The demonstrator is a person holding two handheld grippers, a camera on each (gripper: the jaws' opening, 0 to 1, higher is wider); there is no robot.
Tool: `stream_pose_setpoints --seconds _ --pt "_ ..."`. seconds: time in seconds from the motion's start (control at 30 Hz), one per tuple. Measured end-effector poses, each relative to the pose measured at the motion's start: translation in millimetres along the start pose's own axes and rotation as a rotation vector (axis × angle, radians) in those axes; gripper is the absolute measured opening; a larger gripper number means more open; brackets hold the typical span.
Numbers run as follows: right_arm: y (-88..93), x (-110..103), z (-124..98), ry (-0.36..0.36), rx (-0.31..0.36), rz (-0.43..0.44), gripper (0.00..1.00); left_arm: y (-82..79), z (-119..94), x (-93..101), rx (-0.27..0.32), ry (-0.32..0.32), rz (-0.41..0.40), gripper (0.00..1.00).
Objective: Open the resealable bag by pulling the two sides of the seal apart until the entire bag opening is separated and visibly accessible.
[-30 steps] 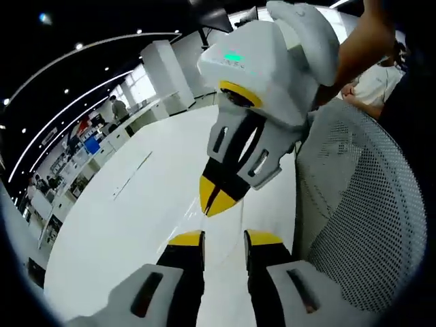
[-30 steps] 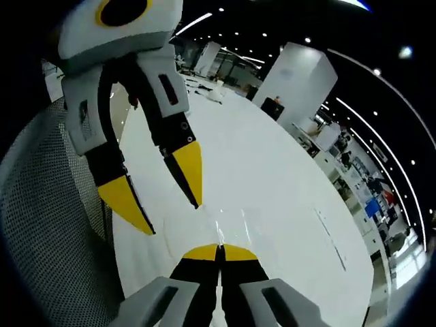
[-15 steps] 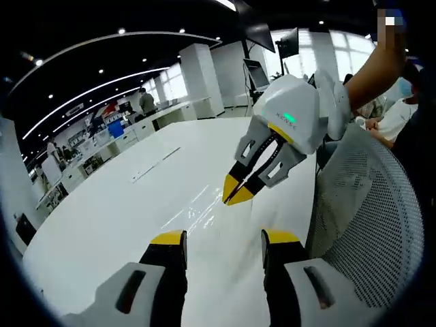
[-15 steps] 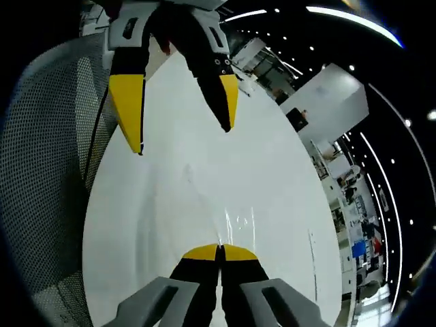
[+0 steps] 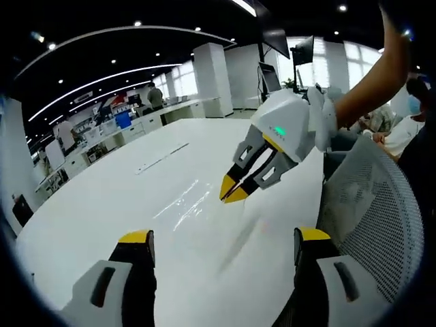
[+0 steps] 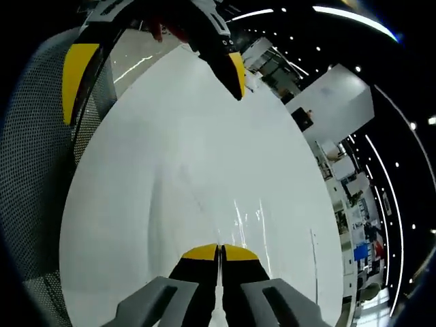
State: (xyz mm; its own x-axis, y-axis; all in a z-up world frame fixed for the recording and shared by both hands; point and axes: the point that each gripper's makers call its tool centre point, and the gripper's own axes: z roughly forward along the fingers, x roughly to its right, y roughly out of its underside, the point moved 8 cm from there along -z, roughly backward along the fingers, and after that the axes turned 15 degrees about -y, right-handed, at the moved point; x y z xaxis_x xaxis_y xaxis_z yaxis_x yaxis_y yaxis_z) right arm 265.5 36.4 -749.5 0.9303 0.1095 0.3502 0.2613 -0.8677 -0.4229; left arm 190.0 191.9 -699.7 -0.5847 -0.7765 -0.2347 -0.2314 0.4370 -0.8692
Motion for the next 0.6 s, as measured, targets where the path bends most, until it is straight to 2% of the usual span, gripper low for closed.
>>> stream_pose_setpoints --seconds 0.1,0.13,0.3,0.4,0.53,0.6 --pt "0.2 5 4 0.005 0.009 0.029 0.0 5.8 2 -2.3 -0.025 -0.017 0.036 0.83" --pt "0.4 6 6 0.014 0.022 0.066 0.0 8.6 3 -2.3 -0.036 -0.014 0.049 0.83" --pt "-1.5 11 13 0.024 0.033 0.12 0.0 10.3 3 -2.8 -0.038 -0.005 0.04 0.87" --pt "-5.8 13 15 0.028 0.077 0.2 0.0 10.7 4 -3.1 -0.035 -0.005 0.039 0.91" --pt "-10.3 14 18 0.028 0.102 0.244 0.0 10.3 5 -3.5 -0.034 -0.006 0.023 0.98" --pt "-10.3 15 20 0.027 0.109 0.277 0.0 10.4 5 -3.9 -0.038 -0.009 0.025 0.97"
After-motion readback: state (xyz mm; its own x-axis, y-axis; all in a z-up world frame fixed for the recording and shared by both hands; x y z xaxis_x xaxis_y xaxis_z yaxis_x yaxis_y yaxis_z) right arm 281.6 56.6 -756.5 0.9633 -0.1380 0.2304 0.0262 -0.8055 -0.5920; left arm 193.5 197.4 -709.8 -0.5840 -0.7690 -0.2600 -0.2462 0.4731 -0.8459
